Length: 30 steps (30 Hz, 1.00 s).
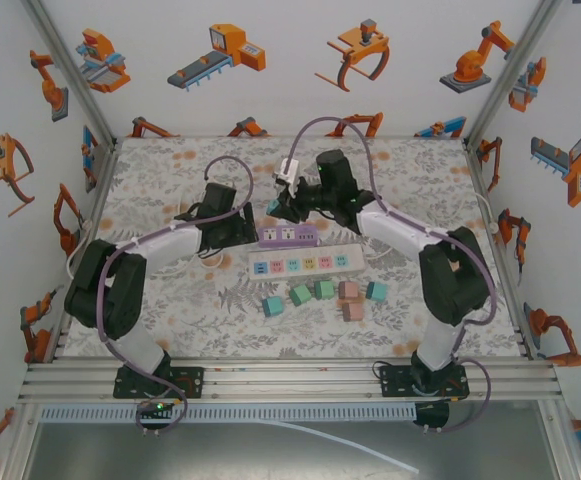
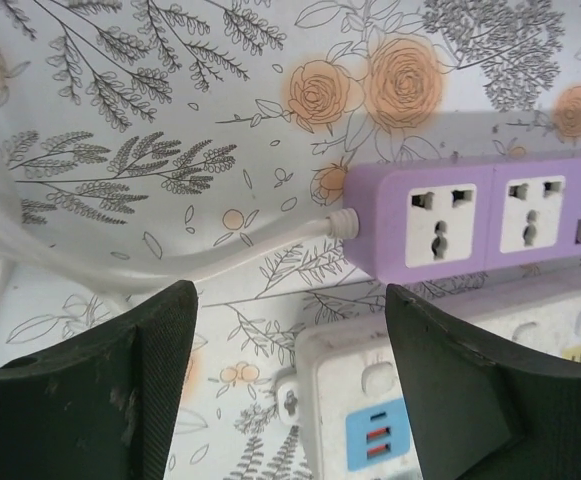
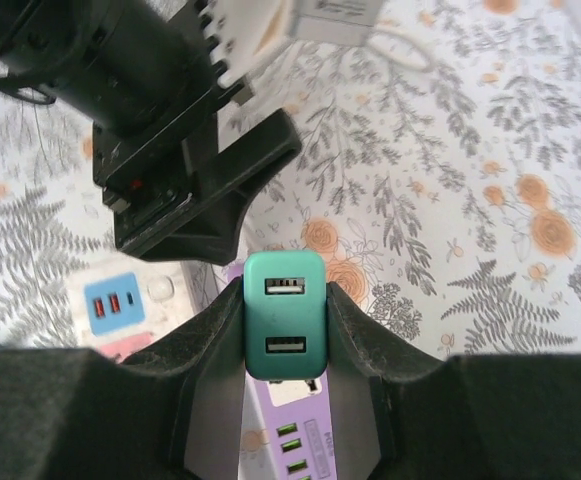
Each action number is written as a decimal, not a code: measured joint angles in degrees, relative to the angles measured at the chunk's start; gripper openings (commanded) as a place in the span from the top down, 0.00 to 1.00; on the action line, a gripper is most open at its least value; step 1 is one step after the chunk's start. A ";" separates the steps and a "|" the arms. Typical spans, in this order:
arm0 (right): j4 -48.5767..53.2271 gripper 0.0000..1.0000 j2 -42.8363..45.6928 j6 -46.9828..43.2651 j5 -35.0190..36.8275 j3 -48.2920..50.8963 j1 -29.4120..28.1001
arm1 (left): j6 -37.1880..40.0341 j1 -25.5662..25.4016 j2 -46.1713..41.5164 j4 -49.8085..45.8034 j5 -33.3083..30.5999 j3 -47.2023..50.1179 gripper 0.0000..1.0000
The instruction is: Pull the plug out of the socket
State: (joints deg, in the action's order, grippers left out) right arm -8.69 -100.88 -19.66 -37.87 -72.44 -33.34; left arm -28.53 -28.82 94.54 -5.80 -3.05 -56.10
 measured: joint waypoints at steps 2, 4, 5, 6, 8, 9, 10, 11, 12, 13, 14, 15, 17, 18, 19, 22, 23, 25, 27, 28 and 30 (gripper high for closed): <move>-2.47 0.87 3.41 5.07 2.23 2.43 0.02 | 0.90 -0.50 -2.49 -0.83 -0.44 0.00 0.28; -4.00 0.88 7.15 11.41 5.51 4.57 0.04 | 2.29 -1.44 -5.68 -1.49 -0.59 0.02 0.26; -4.31 0.88 8.81 14.36 7.13 5.29 0.07 | 3.13 -2.03 -7.32 -1.60 -0.66 0.09 0.26; -4.48 0.88 10.64 17.62 9.07 6.03 0.11 | 4.46 -2.97 -9.44 -1.57 -0.85 0.22 0.25; -4.15 0.88 14.08 23.34 12.59 7.34 0.22 | 7.19 -5.09 -13.35 -1.55 -1.22 0.59 0.24; -3.52 0.88 16.02 26.34 14.62 8.00 0.28 | 8.63 -6.27 -15.32 -1.51 -1.42 0.94 0.23; -2.60 0.88 17.81 28.87 16.22 8.57 0.33 | 10.36 -7.63 -17.57 -1.44 -1.42 1.53 0.23; -1.42 0.88 19.54 31.12 17.55 9.05 0.39 | 11.80 -8.76 -19.61 -1.46 -1.42 2.16 0.22; -0.48 0.87 21.46 33.57 18.82 9.73 0.44 | 13.53 -10.23 -22.08 -1.49 -1.20 3.04 0.22; 0.55 0.87 23.41 35.95 19.98 10.60 0.48 | 15.02 -11.41 -24.33 -1.51 -0.81 3.89 0.21; 1.49 0.87 24.96 37.79 20.76 11.37 0.50 | 16.26 -12.33 -26.32 -1.53 -0.39 4.74 0.20; 2.36 0.87 27.02 40.17 21.77 12.59 0.52 | 17.68 -13.40 -28.81 -1.51 0.11 5.84 0.20; 3.85 0.87 30.73 44.72 23.58 15.41 0.55 | 20.09 -15.15 -32.96 -1.66 1.14 7.72 0.19; 4.33 0.87 32.85 47.45 24.55 17.38 0.52 | 21.24 -16.11 -35.06 -1.84 1.68 8.57 0.18; 4.96 0.87 34.86 50.21 25.44 19.41 0.52 | 22.43 -17.11 -37.07 -2.12 2.14 9.33 0.18; 5.90 0.86 40.13 58.38 27.30 26.05 0.52 | 25.99 -20.31 -42.12 -3.37 3.78 10.86 0.14; 5.88 0.87 41.59 61.11 27.63 28.35 0.52 | 27.10 -21.29 -43.36 -3.87 4.35 11.06 0.12; 5.95 0.86 44.11 66.79 28.06 33.09 0.50 | 29.66 -23.34 -45.97 -5.07 5.92 11.56 0.04; 6.19 0.85 45.88 71.93 28.35 37.29 0.17 | 32.15 -25.07 -47.78 -6.84 7.80 11.65 0.03; 6.45 0.84 46.49 74.03 28.55 38.97 -0.33 | 33.38 -26.08 -48.48 -7.69 8.55 11.65 0.03; 7.19 0.82 47.56 77.66 29.64 41.90 -2.47 | 35.91 -28.09 -49.46 -9.57 9.53 11.69 0.03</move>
State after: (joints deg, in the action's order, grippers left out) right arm -1.50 -53.32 58.00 -8.23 -30.55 -35.81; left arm 7.38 -56.90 45.08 -15.38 6.48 -44.40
